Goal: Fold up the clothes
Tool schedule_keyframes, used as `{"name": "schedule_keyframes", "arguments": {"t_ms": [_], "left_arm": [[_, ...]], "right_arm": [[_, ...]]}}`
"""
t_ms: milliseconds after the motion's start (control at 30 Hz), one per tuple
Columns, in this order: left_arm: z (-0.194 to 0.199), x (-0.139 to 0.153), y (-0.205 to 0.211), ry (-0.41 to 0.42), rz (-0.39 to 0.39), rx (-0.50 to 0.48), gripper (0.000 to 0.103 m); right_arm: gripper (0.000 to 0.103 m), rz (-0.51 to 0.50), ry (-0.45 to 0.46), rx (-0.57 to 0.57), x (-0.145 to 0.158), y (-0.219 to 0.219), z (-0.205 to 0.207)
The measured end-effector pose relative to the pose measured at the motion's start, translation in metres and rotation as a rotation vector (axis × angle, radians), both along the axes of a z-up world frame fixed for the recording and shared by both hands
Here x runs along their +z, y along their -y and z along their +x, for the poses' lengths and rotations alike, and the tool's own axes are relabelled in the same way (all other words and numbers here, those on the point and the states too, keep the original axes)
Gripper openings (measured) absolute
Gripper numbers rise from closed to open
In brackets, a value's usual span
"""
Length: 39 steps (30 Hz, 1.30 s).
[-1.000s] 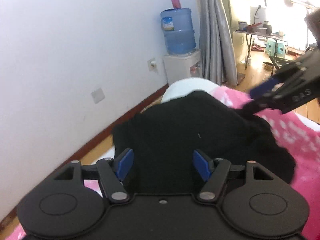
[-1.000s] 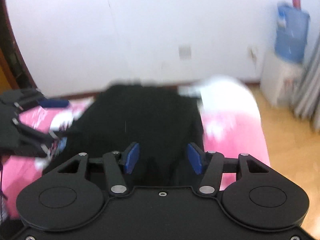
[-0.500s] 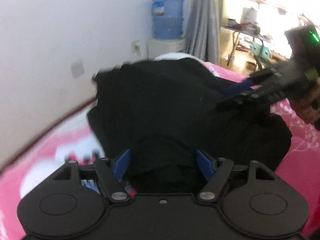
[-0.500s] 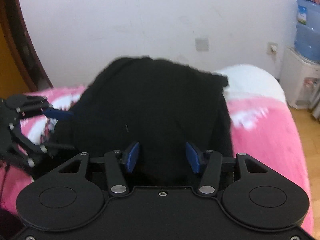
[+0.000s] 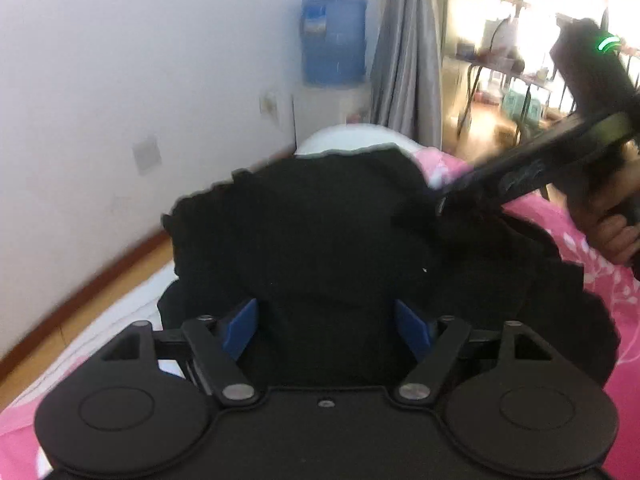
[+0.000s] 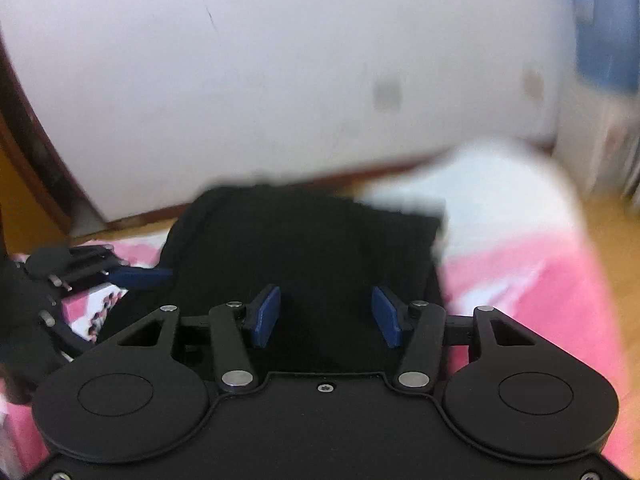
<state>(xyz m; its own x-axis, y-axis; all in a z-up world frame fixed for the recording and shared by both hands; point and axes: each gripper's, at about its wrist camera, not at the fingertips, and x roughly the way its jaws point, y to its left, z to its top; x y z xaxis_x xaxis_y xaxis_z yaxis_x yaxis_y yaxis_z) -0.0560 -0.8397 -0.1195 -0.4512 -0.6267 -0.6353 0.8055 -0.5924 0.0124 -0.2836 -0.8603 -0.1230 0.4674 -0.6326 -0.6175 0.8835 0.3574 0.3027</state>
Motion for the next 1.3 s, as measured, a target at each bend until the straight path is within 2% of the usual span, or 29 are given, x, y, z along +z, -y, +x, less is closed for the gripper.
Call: {"name": "schedule_keyframes", "arguments": {"t_ms": [67,133,267,367,467,567,667,733,800,867,933,1033,1067,1133,1200,1233,1300], "left_arm": [[0.014,-0.001,-0.014,-0.036,0.024,0.062,0.073],[0.027,-0.004,-0.03,-0.032,0.068,0.088,0.074],[0.042,0.003,-0.051,-0.035,0.136,0.138,0.074],[0.044,0.035,-0.059,-0.093,0.062,0.126,0.074],[0.028,0.06,-0.037,-0.122,0.017,0.103,0.075],[-0.009,0.05,0.0,-0.047,0.008,0.01,0.076],[-0.032,0.018,0.017,0.041,0.055,-0.071,0.077],[-0.032,0.006,0.007,0.055,0.009,-0.051,0.078],[-0.021,0.002,-0.01,0.024,0.008,-0.014,0.077],[-0.017,-0.002,-0.031,0.069,-0.032,-0.039,0.078],[-0.012,-0.006,-0.053,0.115,-0.052,-0.041,0.078],[-0.007,-0.013,-0.07,0.137,0.0,0.003,0.078],[-0.005,-0.012,-0.073,0.138,0.018,0.012,0.078],[-0.003,0.003,-0.082,0.147,-0.004,0.012,0.077],[-0.004,0.02,-0.091,0.125,-0.057,-0.002,0.077],[-0.005,0.031,-0.098,0.091,-0.096,-0.033,0.08],[-0.016,0.034,-0.1,0.075,-0.075,-0.09,0.082]], "right_arm": [[0.05,-0.002,-0.002,-0.011,-0.002,-0.001,-0.012],[0.053,0.034,0.025,-0.053,-0.003,-0.013,-0.026],[0.052,0.06,0.058,-0.085,-0.007,-0.049,-0.046],[0.052,0.064,0.072,-0.084,-0.005,-0.058,-0.049],[0.052,-0.032,0.089,-0.049,0.013,-0.048,-0.038],[0.054,-0.073,0.076,-0.023,0.021,-0.022,-0.011],[0.057,0.023,0.098,0.034,0.002,0.015,0.014],[0.057,0.081,0.082,0.061,-0.012,0.03,0.024],[0.056,0.02,0.079,0.093,-0.019,0.02,0.019],[0.056,0.035,0.133,0.079,-0.022,0.004,0.0],[0.056,0.024,0.123,0.079,-0.029,-0.009,-0.008],[0.057,0.005,0.085,0.058,-0.044,-0.039,-0.021],[0.057,0.01,0.114,0.032,-0.046,-0.056,-0.028],[0.055,0.016,0.115,0.014,-0.04,-0.064,-0.033],[0.055,-0.027,0.112,-0.009,-0.018,-0.075,-0.035],[0.058,-0.074,0.175,-0.005,-0.005,-0.081,-0.038],[0.058,-0.077,0.215,0.024,0.002,-0.082,-0.035]]}}
